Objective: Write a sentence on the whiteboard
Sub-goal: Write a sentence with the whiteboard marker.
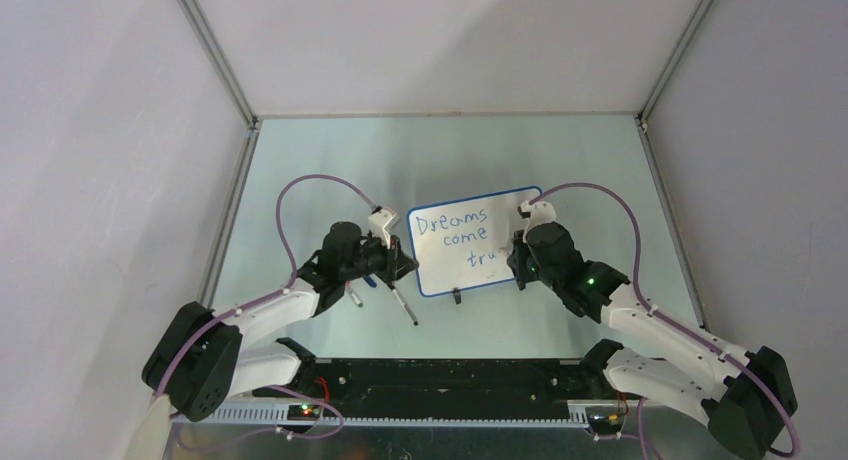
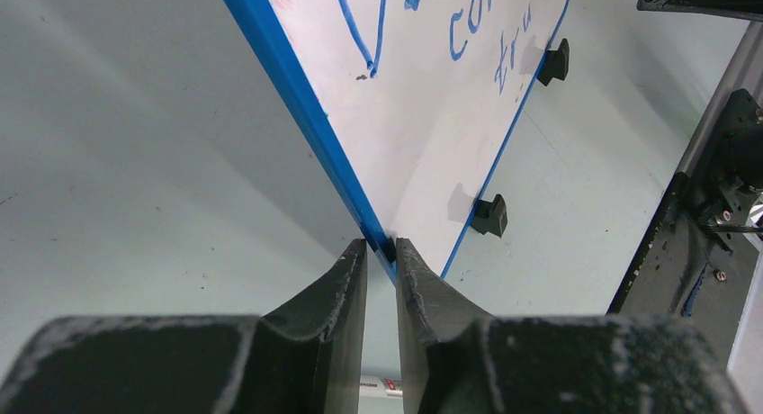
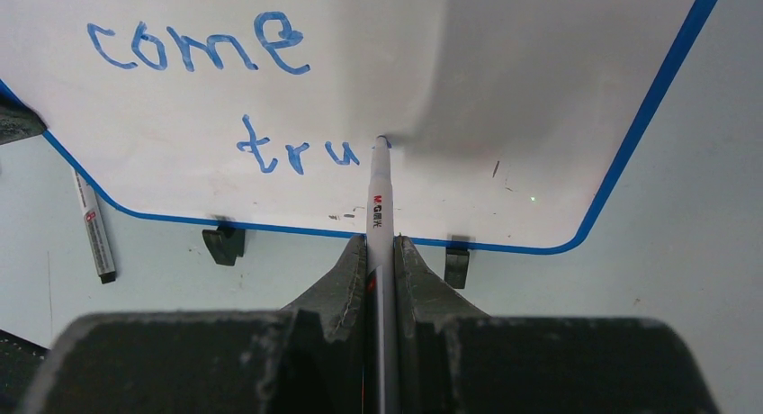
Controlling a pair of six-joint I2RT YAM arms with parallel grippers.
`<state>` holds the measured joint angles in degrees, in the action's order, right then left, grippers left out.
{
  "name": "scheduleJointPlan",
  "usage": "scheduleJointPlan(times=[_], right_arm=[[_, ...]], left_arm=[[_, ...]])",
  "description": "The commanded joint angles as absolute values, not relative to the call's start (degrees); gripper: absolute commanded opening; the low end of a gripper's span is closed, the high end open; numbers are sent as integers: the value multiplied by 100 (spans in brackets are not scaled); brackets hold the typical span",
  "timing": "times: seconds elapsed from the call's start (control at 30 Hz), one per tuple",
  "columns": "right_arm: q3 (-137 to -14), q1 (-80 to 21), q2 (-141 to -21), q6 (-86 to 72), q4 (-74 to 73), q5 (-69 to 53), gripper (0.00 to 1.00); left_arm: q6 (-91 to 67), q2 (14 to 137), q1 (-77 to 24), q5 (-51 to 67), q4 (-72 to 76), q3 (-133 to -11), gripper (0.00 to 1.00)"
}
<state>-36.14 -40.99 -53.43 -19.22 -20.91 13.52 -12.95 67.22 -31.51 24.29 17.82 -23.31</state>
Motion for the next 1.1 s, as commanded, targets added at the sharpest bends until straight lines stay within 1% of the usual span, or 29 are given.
scheduleJointPlan(times=[0.0, 0.63, 1.07], right_arm=[[-3876, -4068, -5372, -1824, -1834, 1280, 0], [-3885, -4083, -5458, -1861, -2031, 1120, 0], [-3695, -4113, -5290, -1925, -2183, 1140, 0]], left_arm=[[-1151, 6666, -3181, 2488, 1887, -2496, 23], [-1152, 6650, -3175, 2492, 1886, -2484, 23], [-1151, 6658, -3177, 2494, 1889, -2487, 23]])
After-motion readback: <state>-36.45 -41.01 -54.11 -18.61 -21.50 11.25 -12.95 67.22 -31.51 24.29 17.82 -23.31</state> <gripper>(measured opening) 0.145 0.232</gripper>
